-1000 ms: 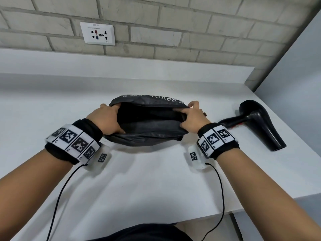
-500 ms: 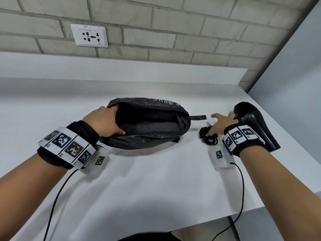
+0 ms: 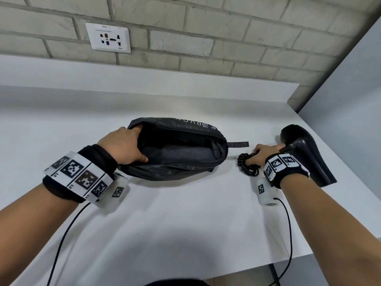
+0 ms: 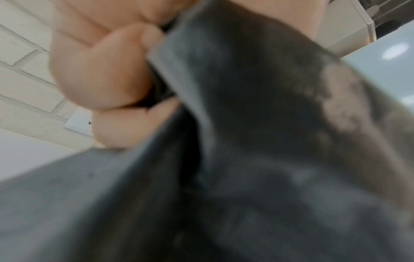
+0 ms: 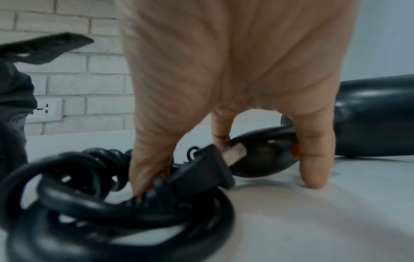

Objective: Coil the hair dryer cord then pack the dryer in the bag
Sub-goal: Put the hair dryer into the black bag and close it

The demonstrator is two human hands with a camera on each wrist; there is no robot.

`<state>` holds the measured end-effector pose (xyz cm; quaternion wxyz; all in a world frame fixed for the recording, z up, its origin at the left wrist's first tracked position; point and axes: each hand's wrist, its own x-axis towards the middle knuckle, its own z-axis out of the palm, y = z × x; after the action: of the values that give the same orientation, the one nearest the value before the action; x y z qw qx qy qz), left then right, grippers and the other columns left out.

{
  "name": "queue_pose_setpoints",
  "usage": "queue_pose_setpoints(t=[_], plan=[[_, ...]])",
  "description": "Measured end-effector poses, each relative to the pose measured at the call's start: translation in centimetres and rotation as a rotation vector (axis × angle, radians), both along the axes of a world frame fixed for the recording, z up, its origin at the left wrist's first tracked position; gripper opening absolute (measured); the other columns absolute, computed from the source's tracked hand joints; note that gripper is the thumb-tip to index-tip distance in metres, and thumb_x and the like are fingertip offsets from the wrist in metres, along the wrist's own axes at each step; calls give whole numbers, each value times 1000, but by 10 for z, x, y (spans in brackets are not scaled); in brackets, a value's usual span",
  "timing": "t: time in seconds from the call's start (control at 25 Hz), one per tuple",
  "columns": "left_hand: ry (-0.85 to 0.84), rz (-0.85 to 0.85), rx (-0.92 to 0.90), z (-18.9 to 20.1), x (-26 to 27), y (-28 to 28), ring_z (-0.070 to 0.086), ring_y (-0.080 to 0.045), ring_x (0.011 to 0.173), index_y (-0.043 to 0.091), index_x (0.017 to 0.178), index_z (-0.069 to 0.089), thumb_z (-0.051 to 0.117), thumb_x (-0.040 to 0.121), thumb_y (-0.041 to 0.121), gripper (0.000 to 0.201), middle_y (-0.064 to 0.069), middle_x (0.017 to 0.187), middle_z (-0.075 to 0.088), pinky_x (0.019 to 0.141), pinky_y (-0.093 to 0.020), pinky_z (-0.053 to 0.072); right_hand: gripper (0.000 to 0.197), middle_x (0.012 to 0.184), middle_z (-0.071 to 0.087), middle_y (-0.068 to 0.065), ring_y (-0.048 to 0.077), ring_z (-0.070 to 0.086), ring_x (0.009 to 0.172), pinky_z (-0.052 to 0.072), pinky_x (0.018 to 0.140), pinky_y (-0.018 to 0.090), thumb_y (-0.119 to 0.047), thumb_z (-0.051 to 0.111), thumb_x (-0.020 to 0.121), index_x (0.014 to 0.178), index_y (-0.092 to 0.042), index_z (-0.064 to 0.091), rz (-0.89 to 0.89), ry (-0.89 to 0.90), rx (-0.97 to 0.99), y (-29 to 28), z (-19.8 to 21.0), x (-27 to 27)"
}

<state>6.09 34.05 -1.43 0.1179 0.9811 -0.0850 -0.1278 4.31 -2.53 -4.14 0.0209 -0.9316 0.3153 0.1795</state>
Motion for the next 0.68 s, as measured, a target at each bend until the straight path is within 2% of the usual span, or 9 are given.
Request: queue_pose_setpoints(t=[0.08, 0.16, 0.28, 0.4, 0.44, 0.52, 0.6, 0.64, 0.68], plan=[[-2, 0, 5, 0, -1, 0, 55, -38, 110, 18, 139, 32, 76, 68, 40, 87, -20, 125, 54, 92, -41, 47, 58, 141, 11, 24, 36, 41, 100, 39, 97, 29, -45, 77, 55, 103, -21, 57, -18, -31, 32, 0, 0, -3], [-2, 0, 16, -1, -1, 0, 55, -38, 110, 18, 140, 31, 76, 68, 40, 88, -20, 125, 53, 91, -41, 47, 52, 139, 16, 22, 36, 41, 107, 41, 93, 30, -44, 78, 54, 96, -22, 57, -23, -36, 47, 0, 0, -7], [-7, -5, 25, 0, -3, -1, 54, -38, 112, 18, 141, 29, 75, 69, 40, 88, -20, 126, 52, 92, -41, 46, 50, 137, 27, 24, 40, 27, 125, 39, 101, 35, -44, 77, 54, 95, -23, 57, -15, -46, 34, -5, -4, -9], [-11, -10, 23, 2, -5, -1, 53, -38, 114, 17, 143, 27, 74, 72, 39, 88, -20, 128, 51, 94, -40, 45, 46, 129, 45, 19, 46, 17, 130, 23, 112, 47, -37, 67, 60, 102, -21, 58, -1, 29, 49, -3, -1, -7], [-12, -12, 22, 3, -6, -1, 53, -38, 114, 17, 143, 27, 73, 73, 38, 87, -20, 128, 51, 94, -39, 45, 48, 127, 50, 16, 46, 20, 128, 19, 111, 49, -37, 62, 53, 97, -21, 59, -14, 43, 68, -3, 0, -7], [-19, -14, 25, 4, -7, -1, 53, -38, 114, 18, 143, 28, 72, 73, 38, 85, -20, 128, 52, 93, -39, 45, 65, 138, 42, 19, 45, 23, 127, 20, 110, 50, -49, 59, 37, 95, -22, 59, -37, 45, 57, -5, 1, -7], [-24, -17, 32, 4, -7, -2, 53, -38, 114, 19, 143, 28, 72, 73, 39, 86, -19, 128, 52, 93, -39, 45, 97, 149, 11, 24, 44, 19, 134, 22, 114, 47, -68, 66, 44, 126, -19, 45, -81, -43, 75, -12, -6, -6], [-22, -18, 32, 4, -8, -3, 53, -37, 114, 19, 143, 28, 72, 73, 39, 86, -19, 128, 52, 93, -38, 45, 108, 150, 6, 25, 44, 20, 135, 23, 114, 45, -74, 67, 46, 134, -18, 35, -112, -62, 70, -9, -6, -11], [-20, -18, 32, 4, -9, -3, 53, -37, 114, 19, 143, 28, 72, 73, 40, 86, -19, 128, 52, 92, -38, 46, 112, 148, 11, 25, 43, 23, 134, 25, 113, 44, -76, 66, 46, 136, -17, 32, -108, -62, 42, -9, -6, -14]])
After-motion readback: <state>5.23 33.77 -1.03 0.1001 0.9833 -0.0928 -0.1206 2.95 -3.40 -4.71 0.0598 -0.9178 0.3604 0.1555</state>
